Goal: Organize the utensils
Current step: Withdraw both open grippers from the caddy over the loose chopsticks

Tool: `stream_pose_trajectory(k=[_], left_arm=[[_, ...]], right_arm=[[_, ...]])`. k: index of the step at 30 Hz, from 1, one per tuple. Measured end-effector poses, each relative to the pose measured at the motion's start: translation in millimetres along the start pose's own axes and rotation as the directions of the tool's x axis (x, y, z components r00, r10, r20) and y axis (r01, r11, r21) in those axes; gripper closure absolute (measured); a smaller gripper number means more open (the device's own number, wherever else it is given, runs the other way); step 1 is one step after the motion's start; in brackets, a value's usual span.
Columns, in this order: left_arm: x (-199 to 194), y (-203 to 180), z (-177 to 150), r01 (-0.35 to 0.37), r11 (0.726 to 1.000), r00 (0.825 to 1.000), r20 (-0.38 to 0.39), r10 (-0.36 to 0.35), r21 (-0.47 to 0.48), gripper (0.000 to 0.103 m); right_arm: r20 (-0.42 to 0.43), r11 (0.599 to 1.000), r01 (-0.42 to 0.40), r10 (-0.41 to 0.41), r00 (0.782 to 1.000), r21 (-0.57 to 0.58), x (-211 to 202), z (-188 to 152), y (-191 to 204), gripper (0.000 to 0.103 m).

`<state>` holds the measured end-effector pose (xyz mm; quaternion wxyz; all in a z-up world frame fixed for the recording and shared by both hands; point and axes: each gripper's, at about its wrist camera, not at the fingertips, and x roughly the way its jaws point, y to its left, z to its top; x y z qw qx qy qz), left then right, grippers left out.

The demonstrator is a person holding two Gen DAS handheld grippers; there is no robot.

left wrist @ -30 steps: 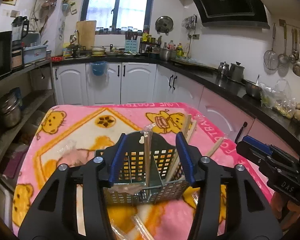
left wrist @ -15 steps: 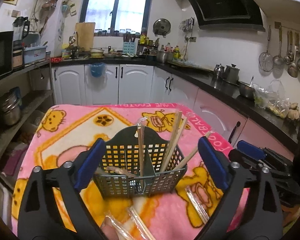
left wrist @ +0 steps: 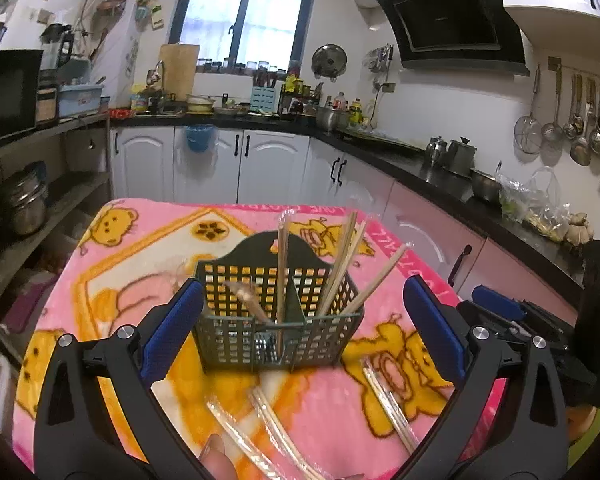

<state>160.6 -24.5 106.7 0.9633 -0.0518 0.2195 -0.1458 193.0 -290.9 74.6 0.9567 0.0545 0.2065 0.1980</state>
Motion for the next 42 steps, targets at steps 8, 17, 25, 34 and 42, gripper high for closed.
stream_pose_trajectory(k=[8, 17, 25, 34, 42], left_arm=[[1.3, -0.5, -14.9, 0.004, 1.0, 1.0, -0.03, -0.004, -0.014, 0.011], [-4.7, 2.2, -24.2, -0.009, 1.0, 0.999, -0.039, 0.008, -0.023, 0.011], [-5.1, 3.2, -34.7, -0.015, 0.999, 0.998, -0.059, 0.013, -0.03, 0.011], [-5.5, 13.4, -47.1, -0.035, 0.998, 0.996, -0.085, 0.03, -0.057, 0.011], [-2.7, 24.8, -62.3, -0.063, 0.995, 0.991, -0.121, 0.054, -0.077, 0.011]], right_arm=[[0.001, 1.0, 0.014, -0.014, 1.0, 0.001, -11.7, -8.9, -1.7, 0.027], [-0.002, 1.0, 0.012, -0.012, 1.0, 0.002, -22.8, -15.8, -1.5, 0.023], [-0.012, 1.0, 0.006, -0.007, 1.0, -0.014, -29.2, -22.1, 4.0, 0.022], [-0.036, 1.0, 0.0, -0.001, 0.999, -0.031, -31.2, -31.5, 11.7, 0.021], [-0.079, 0.998, -0.016, 0.011, 0.997, -0.063, -29.1, -43.8, 24.5, 0.02]])
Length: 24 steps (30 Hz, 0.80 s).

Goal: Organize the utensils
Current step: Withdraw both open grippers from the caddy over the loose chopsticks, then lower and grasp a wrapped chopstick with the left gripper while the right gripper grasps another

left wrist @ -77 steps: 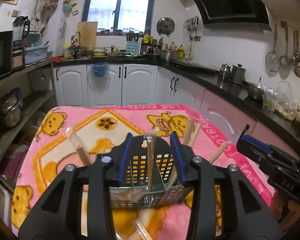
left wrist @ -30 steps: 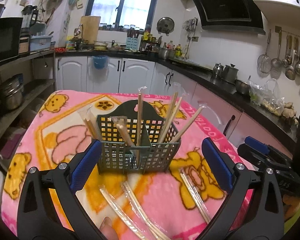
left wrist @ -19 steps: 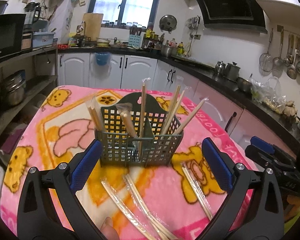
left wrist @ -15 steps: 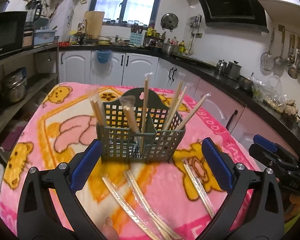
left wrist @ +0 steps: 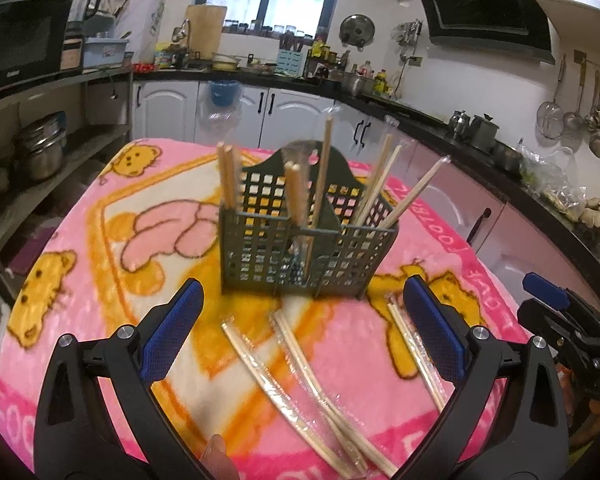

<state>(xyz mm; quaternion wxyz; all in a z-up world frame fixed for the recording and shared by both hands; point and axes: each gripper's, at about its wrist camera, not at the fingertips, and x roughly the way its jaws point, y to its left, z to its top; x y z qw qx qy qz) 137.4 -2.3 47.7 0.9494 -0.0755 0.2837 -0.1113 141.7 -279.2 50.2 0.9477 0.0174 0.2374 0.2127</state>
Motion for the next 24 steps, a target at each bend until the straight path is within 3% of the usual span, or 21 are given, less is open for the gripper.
stream_pose_trajectory(k=[24], left_arm=[[30.2, 39.4, -32.2, -0.069, 0.995, 0.99, -0.125, 0.059, -0.071, 0.011]], right_arm=[[-0.147, 0.995, -0.078, 0.069, 0.987, -0.056, 35.9, -33.0, 28.7, 0.02]])
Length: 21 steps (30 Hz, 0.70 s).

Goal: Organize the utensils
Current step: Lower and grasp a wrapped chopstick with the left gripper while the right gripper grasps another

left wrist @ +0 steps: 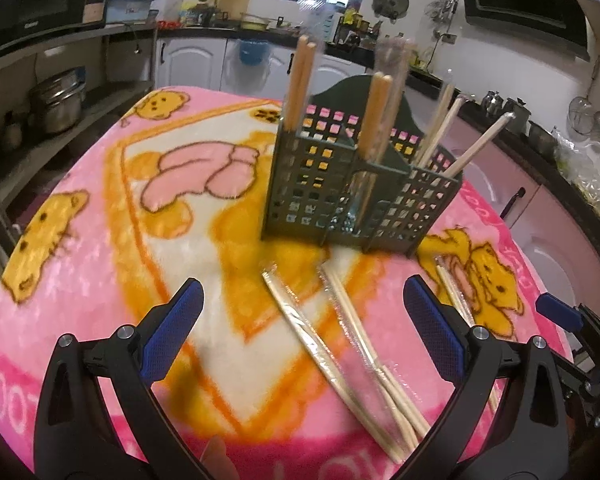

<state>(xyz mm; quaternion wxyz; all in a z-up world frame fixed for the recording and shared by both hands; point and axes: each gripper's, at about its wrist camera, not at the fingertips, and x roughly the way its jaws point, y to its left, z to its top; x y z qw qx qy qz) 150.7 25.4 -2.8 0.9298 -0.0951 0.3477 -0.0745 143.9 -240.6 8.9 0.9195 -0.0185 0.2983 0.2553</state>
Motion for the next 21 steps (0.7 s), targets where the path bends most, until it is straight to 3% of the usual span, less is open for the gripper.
stream_pose_trajectory(k=[10, 15, 21], left_arm=[[23.0, 14.8, -9.0, 0.019, 0.998, 0.997, -0.067, -0.022, -0.053, 0.011], [35.2, 21.3, -12.3, 0.044, 0.995, 0.993, -0.101, -0.053, -0.086, 0.022], [55.7, 24.5, -15.0, 0.076, 0.991, 0.982, -0.166, -0.094, -0.112, 0.049]], right_arm=[[-0.082, 0.999, -0.038, 0.039, 0.996, 0.004, 20.7, -11.6, 2.7, 0.021], [-0.126, 0.998, -0.068, 0.066, 0.99, -0.012, 32.8, -17.7, 6.4, 0.027], [-0.2, 0.993, -0.115, 0.108, 0.974, -0.026, 53.0, -25.5, 18.1, 0.046]])
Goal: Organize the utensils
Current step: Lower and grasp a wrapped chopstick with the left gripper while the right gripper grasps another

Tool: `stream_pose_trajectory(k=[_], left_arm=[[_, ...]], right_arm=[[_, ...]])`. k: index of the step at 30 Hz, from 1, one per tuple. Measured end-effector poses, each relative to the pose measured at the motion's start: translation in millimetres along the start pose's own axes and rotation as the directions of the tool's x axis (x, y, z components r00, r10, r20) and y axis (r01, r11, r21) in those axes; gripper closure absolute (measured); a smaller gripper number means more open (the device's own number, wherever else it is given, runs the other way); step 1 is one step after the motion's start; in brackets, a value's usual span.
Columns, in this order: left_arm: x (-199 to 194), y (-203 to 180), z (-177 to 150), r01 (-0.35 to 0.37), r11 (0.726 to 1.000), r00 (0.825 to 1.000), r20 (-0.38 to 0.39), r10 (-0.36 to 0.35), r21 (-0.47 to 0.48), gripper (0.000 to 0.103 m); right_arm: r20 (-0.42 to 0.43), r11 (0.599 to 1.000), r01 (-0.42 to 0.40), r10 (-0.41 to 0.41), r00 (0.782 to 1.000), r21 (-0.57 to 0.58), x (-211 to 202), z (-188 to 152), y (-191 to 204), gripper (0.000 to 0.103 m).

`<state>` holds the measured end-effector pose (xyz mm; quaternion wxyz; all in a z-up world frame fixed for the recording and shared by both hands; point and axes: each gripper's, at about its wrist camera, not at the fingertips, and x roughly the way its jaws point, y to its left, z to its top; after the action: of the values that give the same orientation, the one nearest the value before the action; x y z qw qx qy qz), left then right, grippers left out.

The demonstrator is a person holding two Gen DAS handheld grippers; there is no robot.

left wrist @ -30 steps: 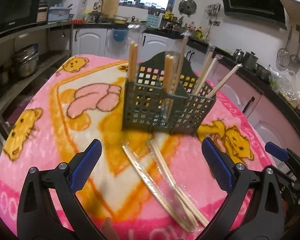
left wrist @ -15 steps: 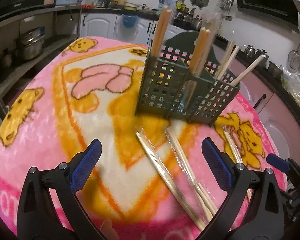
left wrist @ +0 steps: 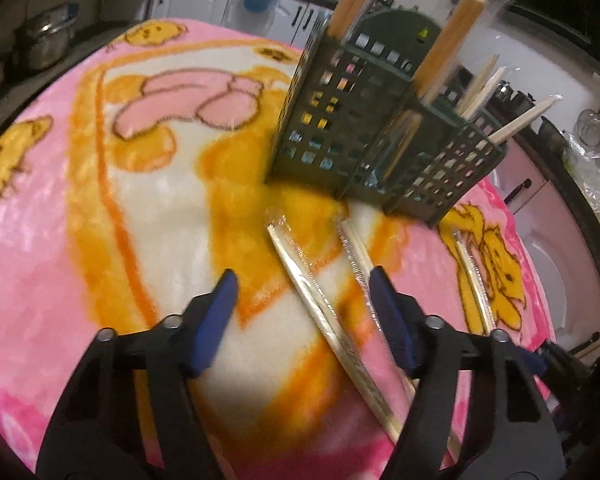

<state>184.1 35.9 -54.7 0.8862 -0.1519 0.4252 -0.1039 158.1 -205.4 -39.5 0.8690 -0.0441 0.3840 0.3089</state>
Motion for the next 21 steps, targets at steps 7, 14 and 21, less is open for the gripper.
stream_pose_trajectory(k=[7, 14, 21], left_arm=[[9.5, 2.7, 8.9, -0.009, 1.0, 1.0, -0.016, 0.009, -0.02, 0.059], [19.9, 3.6, 18.7, -0.039, 0.999, 0.999, -0.031, 0.039, -0.018, 0.067], [28.0, 0.5, 24.9, -0.082, 0.996, 0.996, -0.029, 0.083, 0.018, 0.074]], right_arm=[[-0.08, 0.999, -0.041, 0.041, 0.996, 0.006, 29.7, 6.8, 6.9, 0.064], [-0.108, 0.999, -0.05, 0.052, 0.993, 0.022, 46.9, 15.4, 4.5, 0.072], [-0.106, 0.995, -0.074, 0.081, 0.991, 0.07, 47.3, 16.9, -8.4, 0.084]])
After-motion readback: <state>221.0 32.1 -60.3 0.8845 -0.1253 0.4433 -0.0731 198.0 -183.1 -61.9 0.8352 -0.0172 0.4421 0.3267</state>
